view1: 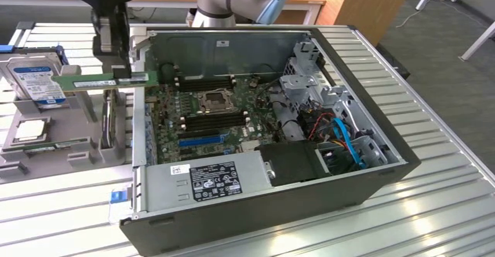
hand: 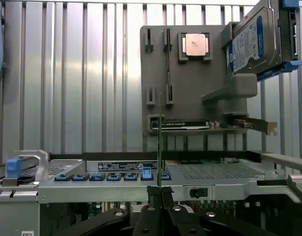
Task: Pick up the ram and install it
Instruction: 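Pick up the ram and move it above insertion slot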
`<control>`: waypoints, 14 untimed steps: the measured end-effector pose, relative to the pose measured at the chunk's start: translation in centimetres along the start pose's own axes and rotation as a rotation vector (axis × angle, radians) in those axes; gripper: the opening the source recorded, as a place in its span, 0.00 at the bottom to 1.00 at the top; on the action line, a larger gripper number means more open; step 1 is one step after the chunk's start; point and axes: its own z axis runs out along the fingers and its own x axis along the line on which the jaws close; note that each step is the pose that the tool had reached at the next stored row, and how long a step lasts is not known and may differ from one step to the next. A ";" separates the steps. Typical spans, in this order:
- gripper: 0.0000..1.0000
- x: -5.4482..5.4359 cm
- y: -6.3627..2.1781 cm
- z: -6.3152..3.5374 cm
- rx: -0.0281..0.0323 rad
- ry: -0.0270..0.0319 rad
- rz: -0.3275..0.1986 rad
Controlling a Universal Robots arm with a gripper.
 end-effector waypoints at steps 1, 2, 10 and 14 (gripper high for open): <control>0.12 0.0 -0.25 -0.01 -0.0001 0.0000 0.000; 0.12 0.0 -0.50 -0.02 0.0000 0.0000 0.000; 0.12 -0.1 -2.61 -0.11 0.0000 0.0000 0.000; 0.12 -0.1 -3.67 -0.16 0.0000 0.0000 0.000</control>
